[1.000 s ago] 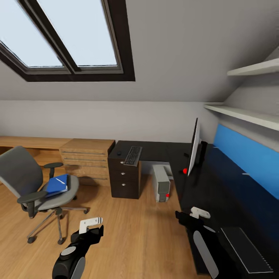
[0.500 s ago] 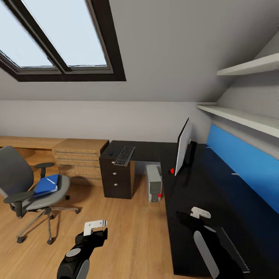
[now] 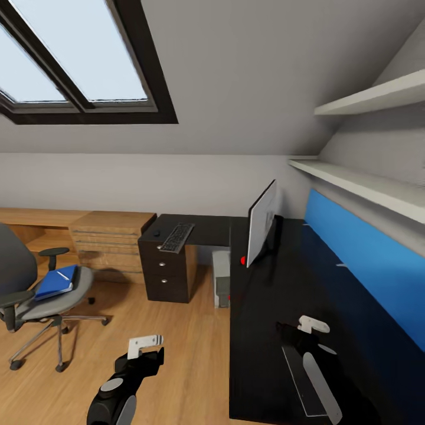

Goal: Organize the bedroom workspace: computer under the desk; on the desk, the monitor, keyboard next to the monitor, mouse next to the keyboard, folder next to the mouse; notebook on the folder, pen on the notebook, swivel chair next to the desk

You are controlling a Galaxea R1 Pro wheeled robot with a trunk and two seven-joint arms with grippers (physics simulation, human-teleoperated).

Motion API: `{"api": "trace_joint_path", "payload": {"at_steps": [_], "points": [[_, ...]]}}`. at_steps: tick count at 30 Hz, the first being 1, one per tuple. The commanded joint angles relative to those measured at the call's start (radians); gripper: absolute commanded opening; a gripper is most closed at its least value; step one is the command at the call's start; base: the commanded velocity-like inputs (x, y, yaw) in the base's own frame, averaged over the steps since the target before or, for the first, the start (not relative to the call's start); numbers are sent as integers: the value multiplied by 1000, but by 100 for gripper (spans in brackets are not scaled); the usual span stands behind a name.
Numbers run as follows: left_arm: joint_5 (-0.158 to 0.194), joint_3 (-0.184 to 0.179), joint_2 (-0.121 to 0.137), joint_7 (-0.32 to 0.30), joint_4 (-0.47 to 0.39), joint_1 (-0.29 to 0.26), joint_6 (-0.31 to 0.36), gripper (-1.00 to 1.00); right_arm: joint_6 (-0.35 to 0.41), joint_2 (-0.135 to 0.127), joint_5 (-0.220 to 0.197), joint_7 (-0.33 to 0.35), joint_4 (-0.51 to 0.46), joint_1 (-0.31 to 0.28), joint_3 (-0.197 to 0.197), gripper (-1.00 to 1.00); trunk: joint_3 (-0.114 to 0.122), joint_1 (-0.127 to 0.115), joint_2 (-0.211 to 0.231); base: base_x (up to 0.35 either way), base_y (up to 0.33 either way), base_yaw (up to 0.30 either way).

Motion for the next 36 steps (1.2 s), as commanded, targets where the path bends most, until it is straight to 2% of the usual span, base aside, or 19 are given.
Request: {"api": "trace_joint_path", "payload": {"at_steps": [1,17,18,19,22,23,26,27,28,33,34,36], "points": [[11,-1,0,9,-1,-1,3,100,-1,-5,-11,-10,0,-1,4,100,-2,0,-1,0,-313,0],[14,-2,0,5,-1,0,4,100,-38,-15,2,-10,30,-1,4,100,-2,0,-1,0,-282,0],[15,-2,0,5,-2,1,5,100,-46,-15,12,-10,33,-1,5,100,-2,0,-1,17,-229,0],[15,-3,0,3,-5,6,4,100,-61,-15,42,-11,43,-1,5,100,-2,0,-1,30,-122,0],[16,-3,0,2,-16,10,4,100,-68,-14,75,-11,75,-1,5,100,-2,0,-1,17,-70,0],[16,-3,0,2,-42,13,5,100,-71,-13,106,-12,120,-4,5,100,-2,0,-1,5,-20,0],[16,-3,0,1,-63,16,6,100,-70,-12,128,-13,159,-12,5,100,-2,0,-1,3,-13,0],[16,-3,0,1,-72,17,6,100,-70,-12,140,-13,189,-27,5,100,-2,0,-1,2,-7,0],[16,-4,-2,1,-85,19,7,100,-68,-13,166,-13,280,-123,6,100,-2,0,-1,1,-2,0],[17,-6,-3,1,-89,20,8,100,-79,-14,184,-12,481,-290,6,100,-2,0,-1,0,-1,0],[17,-6,-3,1,-90,20,8,100,-130,-13,188,-9,588,-354,7,100,-5,4,-8,0,0,0],[17,-6,-3,1,-91,20,7,100,-193,-11,191,-7,681,-397,9,100,-11,12,-22,0,0,0]]}}
